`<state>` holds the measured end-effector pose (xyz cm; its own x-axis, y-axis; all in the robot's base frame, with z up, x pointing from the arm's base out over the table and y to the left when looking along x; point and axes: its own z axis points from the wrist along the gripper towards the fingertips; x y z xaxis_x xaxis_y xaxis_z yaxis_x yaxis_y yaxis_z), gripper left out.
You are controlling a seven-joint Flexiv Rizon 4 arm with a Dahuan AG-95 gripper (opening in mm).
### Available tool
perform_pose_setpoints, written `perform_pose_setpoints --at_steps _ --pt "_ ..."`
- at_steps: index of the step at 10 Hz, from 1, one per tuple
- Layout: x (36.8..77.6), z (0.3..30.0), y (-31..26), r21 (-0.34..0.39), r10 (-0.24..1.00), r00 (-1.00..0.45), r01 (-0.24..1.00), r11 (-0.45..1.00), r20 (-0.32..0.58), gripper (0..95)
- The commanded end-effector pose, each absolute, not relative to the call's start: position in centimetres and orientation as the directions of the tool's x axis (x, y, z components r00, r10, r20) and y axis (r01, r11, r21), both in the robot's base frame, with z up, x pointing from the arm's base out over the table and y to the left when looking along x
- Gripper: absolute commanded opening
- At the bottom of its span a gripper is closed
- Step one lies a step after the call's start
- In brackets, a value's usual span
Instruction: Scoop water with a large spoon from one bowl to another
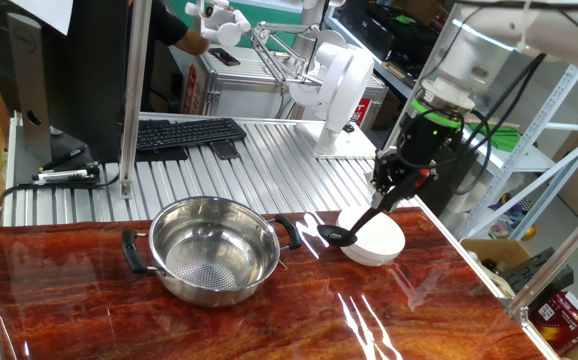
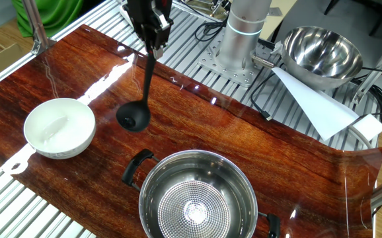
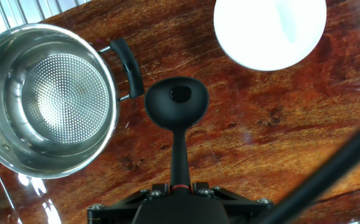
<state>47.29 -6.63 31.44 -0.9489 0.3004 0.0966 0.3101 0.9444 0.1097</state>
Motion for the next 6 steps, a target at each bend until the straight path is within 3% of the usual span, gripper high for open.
perform_pose_setpoints --at_steps 1,6 --pt "47.59 31.29 -6.58 0.112 0.304 -0.947 0.314 0.943 0.101 0.0" --pt "47.52 31.2 -6.5 0.091 0.293 -0.952 0.301 0.949 0.089 0.0"
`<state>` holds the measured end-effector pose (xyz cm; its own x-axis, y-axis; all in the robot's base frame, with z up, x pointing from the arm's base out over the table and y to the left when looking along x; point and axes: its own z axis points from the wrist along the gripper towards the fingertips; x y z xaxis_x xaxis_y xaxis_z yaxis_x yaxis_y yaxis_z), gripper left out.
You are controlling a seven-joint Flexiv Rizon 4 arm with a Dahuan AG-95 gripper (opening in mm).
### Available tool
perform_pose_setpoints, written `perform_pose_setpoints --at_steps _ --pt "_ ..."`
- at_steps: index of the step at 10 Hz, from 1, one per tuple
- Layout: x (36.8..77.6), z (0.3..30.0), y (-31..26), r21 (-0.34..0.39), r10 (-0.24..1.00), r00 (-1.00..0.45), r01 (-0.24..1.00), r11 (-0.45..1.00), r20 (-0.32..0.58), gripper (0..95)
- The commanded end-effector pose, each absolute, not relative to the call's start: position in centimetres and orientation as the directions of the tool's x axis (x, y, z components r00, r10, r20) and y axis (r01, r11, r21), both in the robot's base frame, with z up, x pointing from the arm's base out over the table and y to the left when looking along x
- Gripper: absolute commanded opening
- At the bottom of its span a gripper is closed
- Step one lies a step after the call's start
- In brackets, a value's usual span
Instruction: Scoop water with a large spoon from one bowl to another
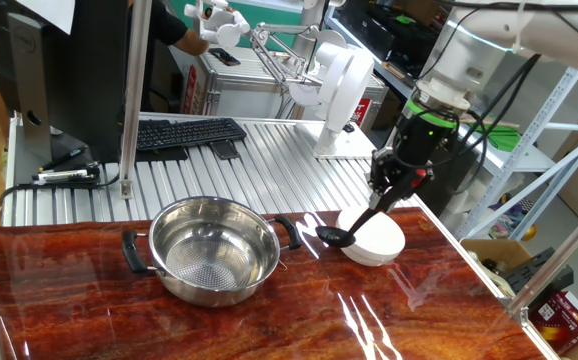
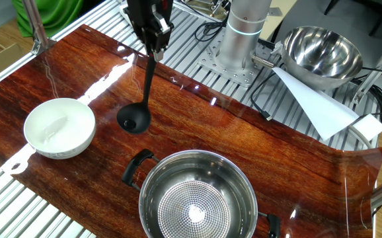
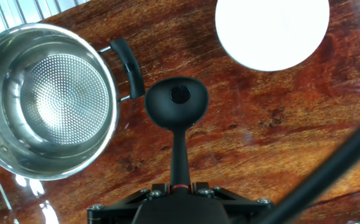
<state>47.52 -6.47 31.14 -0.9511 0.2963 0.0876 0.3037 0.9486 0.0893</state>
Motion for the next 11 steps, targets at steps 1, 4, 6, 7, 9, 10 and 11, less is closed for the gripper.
perform_pose_setpoints --at_steps 1,4,6,7,9,10,11 --pt "47.43 31.16 -6.43 0.087 0.291 -0.953 0.299 0.95 0.088 0.0" --pt "47.09 30.95 -6.17 0.073 0.286 -0.955 0.291 0.954 0.081 0.0" --pt "47.12 30.85 -6.15 0.07 0.286 -0.955 0.291 0.954 0.077 0.0" --pt "47.14 30.82 -6.14 0.071 0.285 -0.955 0.291 0.954 0.08 0.0" --pt "47.14 30.82 -6.14 0.068 0.281 -0.957 0.286 0.956 0.075 0.0" --pt "47.14 30.82 -6.14 0.071 0.28 -0.958 0.284 0.956 0.062 0.0" --pt "47.14 30.82 -6.14 0.077 0.275 -0.96 0.278 0.957 0.049 0.0"
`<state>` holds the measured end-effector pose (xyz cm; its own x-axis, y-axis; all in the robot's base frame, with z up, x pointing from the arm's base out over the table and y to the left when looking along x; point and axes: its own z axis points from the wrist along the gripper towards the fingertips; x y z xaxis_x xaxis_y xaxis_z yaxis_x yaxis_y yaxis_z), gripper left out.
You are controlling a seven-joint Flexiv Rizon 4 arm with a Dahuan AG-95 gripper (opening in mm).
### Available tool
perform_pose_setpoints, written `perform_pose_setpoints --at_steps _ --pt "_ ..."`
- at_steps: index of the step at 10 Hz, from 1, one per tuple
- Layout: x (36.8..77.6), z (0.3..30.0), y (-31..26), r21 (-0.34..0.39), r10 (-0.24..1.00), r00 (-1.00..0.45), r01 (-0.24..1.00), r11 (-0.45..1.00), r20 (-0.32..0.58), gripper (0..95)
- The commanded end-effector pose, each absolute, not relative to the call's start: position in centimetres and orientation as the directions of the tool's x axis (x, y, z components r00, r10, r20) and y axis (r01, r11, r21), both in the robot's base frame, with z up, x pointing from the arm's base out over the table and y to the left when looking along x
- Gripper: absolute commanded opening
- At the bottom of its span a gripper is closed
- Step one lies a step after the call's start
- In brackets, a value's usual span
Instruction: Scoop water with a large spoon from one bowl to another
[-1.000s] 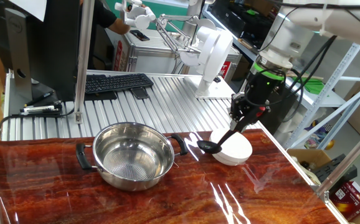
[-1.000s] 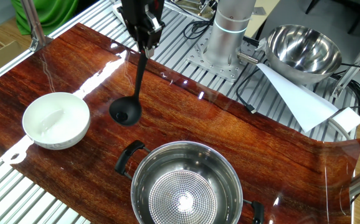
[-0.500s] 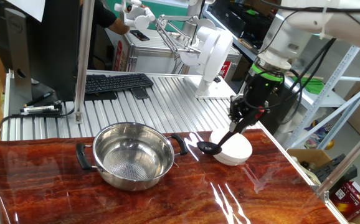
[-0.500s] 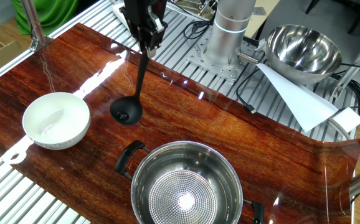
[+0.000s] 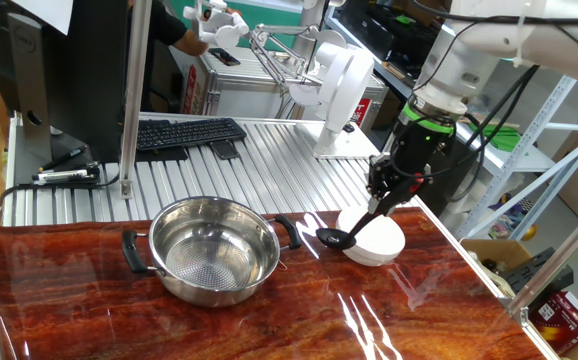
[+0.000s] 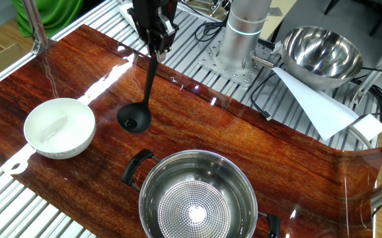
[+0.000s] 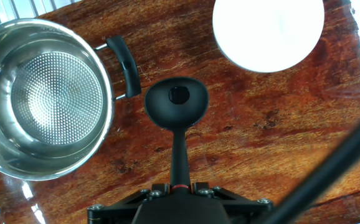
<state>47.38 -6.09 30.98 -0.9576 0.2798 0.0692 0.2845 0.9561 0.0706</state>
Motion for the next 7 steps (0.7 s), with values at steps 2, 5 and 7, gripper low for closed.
perform_pose_setpoints --at_steps 2,5,7 --pt "47.14 30.82 -6.14 0.079 0.28 -0.959 0.283 0.956 0.045 0.0" --pt "47.14 30.82 -6.14 0.084 0.279 -0.959 0.283 0.955 0.051 0.0" --pt "47.14 30.82 -6.14 0.084 0.279 -0.959 0.283 0.955 0.051 0.0"
